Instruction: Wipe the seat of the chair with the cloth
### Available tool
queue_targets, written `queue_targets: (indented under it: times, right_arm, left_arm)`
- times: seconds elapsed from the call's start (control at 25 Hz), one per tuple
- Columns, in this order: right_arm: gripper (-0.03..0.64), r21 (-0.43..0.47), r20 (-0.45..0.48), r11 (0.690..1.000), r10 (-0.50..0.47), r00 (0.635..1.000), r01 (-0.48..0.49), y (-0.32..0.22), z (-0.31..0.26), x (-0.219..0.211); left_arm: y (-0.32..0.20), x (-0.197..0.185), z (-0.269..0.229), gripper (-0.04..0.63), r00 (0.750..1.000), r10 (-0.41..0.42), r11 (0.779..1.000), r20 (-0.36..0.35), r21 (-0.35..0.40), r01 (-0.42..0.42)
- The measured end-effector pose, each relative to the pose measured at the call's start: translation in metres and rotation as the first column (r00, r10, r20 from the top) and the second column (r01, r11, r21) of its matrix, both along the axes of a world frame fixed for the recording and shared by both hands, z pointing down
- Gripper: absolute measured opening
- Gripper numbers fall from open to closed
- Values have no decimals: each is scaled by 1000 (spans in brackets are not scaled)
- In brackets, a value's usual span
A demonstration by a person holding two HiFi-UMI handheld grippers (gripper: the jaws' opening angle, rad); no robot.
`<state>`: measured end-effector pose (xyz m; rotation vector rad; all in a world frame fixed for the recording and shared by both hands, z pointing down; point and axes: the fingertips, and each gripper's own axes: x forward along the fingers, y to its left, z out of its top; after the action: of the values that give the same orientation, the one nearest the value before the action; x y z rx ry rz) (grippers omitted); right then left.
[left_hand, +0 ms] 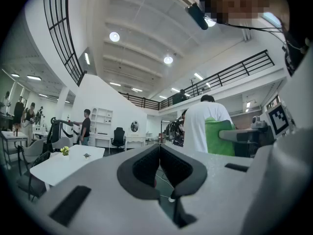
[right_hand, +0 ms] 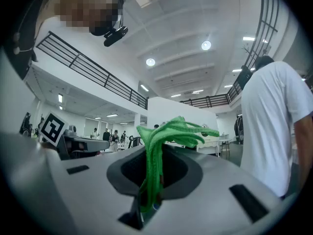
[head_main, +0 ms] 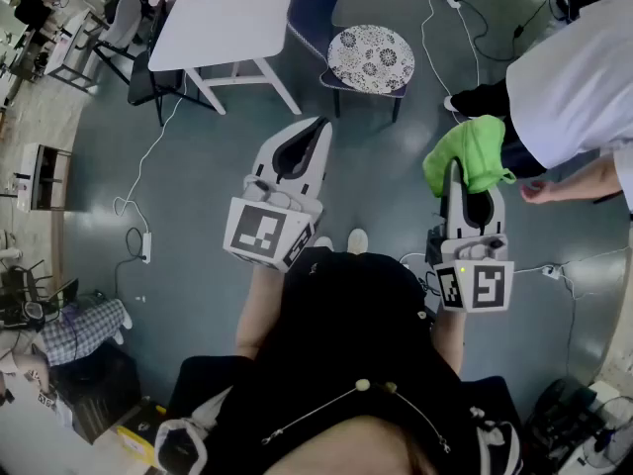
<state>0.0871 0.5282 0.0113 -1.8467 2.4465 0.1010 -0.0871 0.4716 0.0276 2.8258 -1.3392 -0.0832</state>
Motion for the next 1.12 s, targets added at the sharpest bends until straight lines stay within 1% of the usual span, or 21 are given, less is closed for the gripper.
queue_targets:
  times: [0.12,0.4,0.48,0.56,0.64,0.76,0.84,0.96,1.12]
  right_arm:
    - [52,6,3,1000,-9,1000,9,0,-1,0]
    - [52,-2,-12,1000,-25,1000,25,-1,2,-2]
    - [52,-13,-3,999,-42,999,42,-1,4,-3]
    - [54,-23,-2,998,-64,998,64,-3,5,-2]
    - [55,-18,-33,998,-68,997,67,-10,5,3]
    - [56,17,-135,999,-48,990,51,-25,5,17]
    - [57,48,-184,997,-49,982,59,-34,3,26]
    - [55,71,-201,992,-84,976,100,-45,1,37]
    - [55,65,-168,989,-123,978,136,-62,-1,49]
  left_arm:
    - [0,0,0,8,1000,2,1000,7,3,-2]
    - [-1,1,2,8,1000,-5,1000,-2,-11,5]
    - [-1,2,2,8,1000,-3,1000,-3,-13,3]
    - [-4,5,0,8,1000,8,1000,0,1,-8]
    - [-11,9,-4,8,1000,7,1000,7,23,-7]
    - [-24,14,-12,8,999,-12,998,31,67,10]
    - [-31,19,-16,8,998,-22,996,50,93,17]
    - [-38,24,-15,8,996,-40,994,76,109,31]
    - [-49,28,-5,8,995,-61,994,83,93,53]
